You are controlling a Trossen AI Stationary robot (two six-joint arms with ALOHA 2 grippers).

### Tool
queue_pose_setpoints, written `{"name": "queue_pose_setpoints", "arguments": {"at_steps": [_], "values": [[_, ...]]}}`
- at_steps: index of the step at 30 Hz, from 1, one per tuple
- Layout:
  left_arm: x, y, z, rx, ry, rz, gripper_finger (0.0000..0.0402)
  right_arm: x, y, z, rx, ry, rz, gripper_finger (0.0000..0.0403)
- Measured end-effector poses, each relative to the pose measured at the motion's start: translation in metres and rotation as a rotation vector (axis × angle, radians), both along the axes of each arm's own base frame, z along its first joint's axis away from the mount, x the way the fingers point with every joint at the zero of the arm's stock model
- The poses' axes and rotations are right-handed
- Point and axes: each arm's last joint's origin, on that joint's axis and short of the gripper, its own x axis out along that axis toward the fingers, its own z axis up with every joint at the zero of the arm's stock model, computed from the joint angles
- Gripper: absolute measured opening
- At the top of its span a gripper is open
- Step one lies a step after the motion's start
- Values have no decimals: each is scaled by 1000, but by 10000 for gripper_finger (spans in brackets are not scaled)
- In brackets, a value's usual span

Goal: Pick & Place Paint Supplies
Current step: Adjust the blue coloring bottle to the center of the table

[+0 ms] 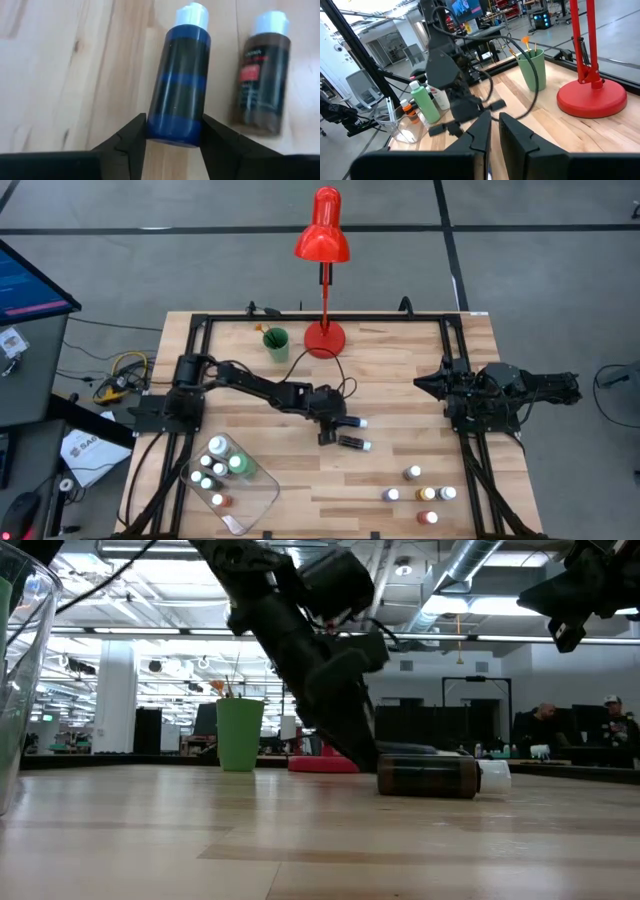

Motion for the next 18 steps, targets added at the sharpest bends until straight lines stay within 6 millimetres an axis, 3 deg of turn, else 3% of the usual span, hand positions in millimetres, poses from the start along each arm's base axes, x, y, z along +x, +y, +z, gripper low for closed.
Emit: {"name": "queue_pose_setpoints", "arguments": {"at_steps": [6, 12, 18], "values": [[-25, -6, 24, 20, 142, -9, 149, 0, 0, 0, 0, 0, 0, 33], [-68, -20, 23, -19, 303, 40, 149, 0, 0, 0, 0, 0, 0, 33], [-107, -27, 25, -70, 329, 117, 150, 0, 0, 0, 0, 0, 0, 33]]}}
